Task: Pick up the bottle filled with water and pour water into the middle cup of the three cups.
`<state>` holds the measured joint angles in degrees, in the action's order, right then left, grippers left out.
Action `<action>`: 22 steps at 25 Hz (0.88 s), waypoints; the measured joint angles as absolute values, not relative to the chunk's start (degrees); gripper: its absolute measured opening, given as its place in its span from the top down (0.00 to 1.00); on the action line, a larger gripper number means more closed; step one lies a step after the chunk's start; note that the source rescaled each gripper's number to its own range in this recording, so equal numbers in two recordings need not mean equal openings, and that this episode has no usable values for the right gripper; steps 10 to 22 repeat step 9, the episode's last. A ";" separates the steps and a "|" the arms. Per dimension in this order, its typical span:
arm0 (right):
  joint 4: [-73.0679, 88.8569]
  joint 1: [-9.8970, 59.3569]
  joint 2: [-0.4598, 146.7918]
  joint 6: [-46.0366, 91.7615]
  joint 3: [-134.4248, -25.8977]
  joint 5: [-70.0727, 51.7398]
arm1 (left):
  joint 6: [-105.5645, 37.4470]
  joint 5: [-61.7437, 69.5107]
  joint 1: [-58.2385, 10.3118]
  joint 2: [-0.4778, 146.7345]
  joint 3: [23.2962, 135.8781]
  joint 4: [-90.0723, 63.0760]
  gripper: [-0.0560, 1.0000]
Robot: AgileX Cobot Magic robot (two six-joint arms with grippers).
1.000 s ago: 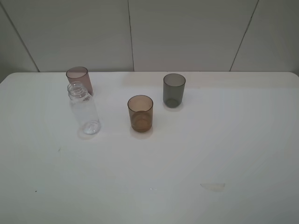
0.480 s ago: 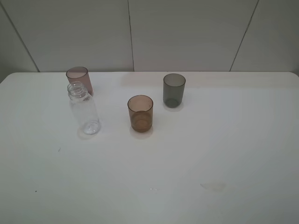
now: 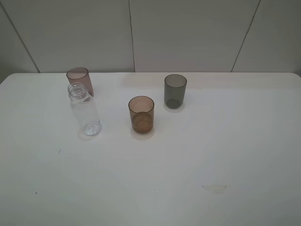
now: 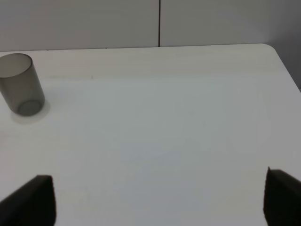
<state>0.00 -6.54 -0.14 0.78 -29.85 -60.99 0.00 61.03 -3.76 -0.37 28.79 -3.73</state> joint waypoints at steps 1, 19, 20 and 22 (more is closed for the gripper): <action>0.00 -6.54 -0.14 0.78 -29.85 -60.99 | 0.00 61.03 -3.71 -0.37 28.79 -3.73 0.02; 0.00 -6.54 -0.14 0.78 -29.85 -60.99 | -0.30 61.03 0.62 -0.37 28.79 -3.68 0.02; 0.00 -6.54 -0.14 0.78 -29.85 -60.99 | -0.30 61.03 0.62 -0.37 28.79 -3.68 0.02; 0.00 -6.54 -0.14 0.78 -29.85 -60.99 | -0.30 61.03 0.62 -0.37 28.79 -3.68 0.02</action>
